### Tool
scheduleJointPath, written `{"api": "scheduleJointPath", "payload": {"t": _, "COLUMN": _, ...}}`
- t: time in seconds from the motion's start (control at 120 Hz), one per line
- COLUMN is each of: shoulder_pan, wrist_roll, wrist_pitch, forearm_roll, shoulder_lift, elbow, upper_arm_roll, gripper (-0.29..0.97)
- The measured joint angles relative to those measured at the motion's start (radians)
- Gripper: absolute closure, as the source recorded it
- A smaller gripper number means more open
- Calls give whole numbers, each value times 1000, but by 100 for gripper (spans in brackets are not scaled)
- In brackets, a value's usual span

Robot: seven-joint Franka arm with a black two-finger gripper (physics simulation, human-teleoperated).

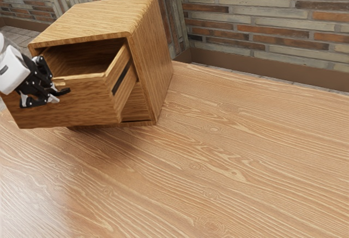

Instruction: Pull the drawer handle with one arm to open the drawer

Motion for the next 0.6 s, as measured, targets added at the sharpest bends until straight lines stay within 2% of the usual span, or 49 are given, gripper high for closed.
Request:
{"api": "scheduleJointPath", "payload": {"t": 0.342, "shoulder_pan": 6, "wrist_roll": 1, "wrist_pitch": 4, "forearm_roll": 16, "shoulder_lift": -90, "elbow": -80, "upper_arm_roll": -6, "gripper": 68}}
{"api": "scheduleJointPath", "payload": {"t": 0.6, "shoulder_pan": 8, "wrist_roll": -2, "wrist_pitch": -2, "forearm_roll": 21, "shoulder_lift": -96, "elbow": -87, "upper_arm_roll": -5, "gripper": 64}}
